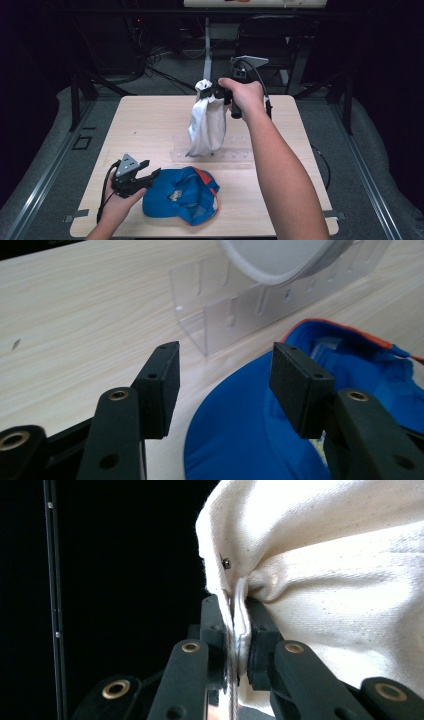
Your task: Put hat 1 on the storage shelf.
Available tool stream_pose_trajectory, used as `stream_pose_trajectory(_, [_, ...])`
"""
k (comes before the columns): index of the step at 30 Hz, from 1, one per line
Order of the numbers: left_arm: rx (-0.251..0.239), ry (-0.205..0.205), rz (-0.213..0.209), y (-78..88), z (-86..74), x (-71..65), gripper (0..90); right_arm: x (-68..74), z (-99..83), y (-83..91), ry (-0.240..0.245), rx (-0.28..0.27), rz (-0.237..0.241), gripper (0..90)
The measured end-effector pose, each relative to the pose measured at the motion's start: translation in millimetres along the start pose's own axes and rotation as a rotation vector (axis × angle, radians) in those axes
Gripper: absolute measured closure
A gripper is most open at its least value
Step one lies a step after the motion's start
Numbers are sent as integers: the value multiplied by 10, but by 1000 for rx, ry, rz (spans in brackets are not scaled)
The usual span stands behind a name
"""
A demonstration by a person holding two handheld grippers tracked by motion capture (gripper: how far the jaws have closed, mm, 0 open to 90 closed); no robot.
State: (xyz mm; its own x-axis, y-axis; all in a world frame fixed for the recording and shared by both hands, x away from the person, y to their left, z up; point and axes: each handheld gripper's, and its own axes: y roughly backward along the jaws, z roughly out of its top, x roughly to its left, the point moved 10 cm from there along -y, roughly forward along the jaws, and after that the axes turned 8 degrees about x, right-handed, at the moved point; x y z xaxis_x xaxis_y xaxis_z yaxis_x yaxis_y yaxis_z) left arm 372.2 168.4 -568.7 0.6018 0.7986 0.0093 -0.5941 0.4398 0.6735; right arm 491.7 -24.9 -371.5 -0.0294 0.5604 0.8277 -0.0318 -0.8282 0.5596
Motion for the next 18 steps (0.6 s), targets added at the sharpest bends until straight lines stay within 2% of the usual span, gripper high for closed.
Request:
stream_pose_trajectory(3, [6, -18, -14, -27, 82, -63, 465, 9, 20, -19, 0, -13, -1, 812])
stream_pose_trajectory(4, [-1, -32, -20, -57, 178, -117, 465, 26, 32, -43, 4, -23, 6, 812])
stream_pose_trajectory(5, [-1, -32, -20, -57, 178, -117, 467, 26, 32, -43, 4, -23, 6, 812])
stream_pose_trajectory(6, [-2, -43, -24, -96, 268, -162, 468, 38, 42, -57, 12, -37, 1, 812])
stream_pose_trajectory(7, [-2, -43, -24, -96, 268, -162, 470, 38, 42, -57, 12, -37, 1, 812])
stream_pose_trajectory(10, [-16, -57, -37, -181, 447, -274, 480, 58, 53, -84, 21, -50, 7, 812])
stream_pose_trajectory(16, [-12, -90, -54, -270, 605, -429, 522, 77, 22, -107, 35, -45, 5, 812])
stream_pose_trajectory(17, [-13, -100, -51, -294, 627, -454, 522, 77, 22, -107, 35, -45, 5, 812])
stream_pose_trajectory(18, [-3, -127, -25, -337, 651, -476, 532, 79, 8, -108, 38, -45, 1, 812])
